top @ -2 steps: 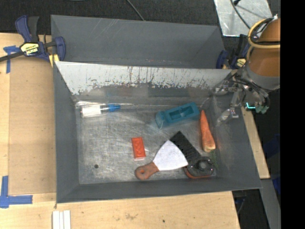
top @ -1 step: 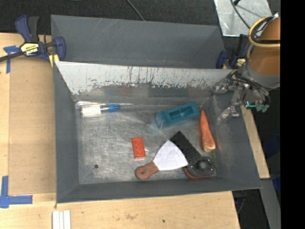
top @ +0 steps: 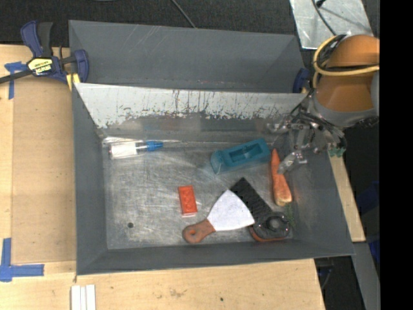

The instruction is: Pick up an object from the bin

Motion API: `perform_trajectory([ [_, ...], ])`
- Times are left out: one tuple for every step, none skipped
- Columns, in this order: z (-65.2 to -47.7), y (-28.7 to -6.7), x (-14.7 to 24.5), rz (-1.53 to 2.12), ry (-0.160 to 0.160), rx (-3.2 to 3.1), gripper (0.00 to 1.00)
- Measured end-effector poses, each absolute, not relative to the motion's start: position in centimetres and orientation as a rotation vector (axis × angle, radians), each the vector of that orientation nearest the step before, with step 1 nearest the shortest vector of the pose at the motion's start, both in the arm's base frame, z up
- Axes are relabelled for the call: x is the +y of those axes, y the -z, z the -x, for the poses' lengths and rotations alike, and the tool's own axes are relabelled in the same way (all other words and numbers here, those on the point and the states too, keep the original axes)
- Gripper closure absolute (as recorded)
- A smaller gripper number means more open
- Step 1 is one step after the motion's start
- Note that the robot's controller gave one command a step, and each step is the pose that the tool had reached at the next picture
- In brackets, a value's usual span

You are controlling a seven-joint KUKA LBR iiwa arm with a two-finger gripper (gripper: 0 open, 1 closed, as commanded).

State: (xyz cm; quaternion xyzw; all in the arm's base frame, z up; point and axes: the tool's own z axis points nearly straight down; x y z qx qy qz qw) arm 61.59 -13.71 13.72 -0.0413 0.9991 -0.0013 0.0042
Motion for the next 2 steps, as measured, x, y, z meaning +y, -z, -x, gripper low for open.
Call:
perform_trajectory([
  [-61.6, -11.4, -12.2, -0.054, -0.001, 3.141, 0.0],
  [-61.2, -9.5, -12.1, -0.382, 0.0, 3.116, 0.0],
])
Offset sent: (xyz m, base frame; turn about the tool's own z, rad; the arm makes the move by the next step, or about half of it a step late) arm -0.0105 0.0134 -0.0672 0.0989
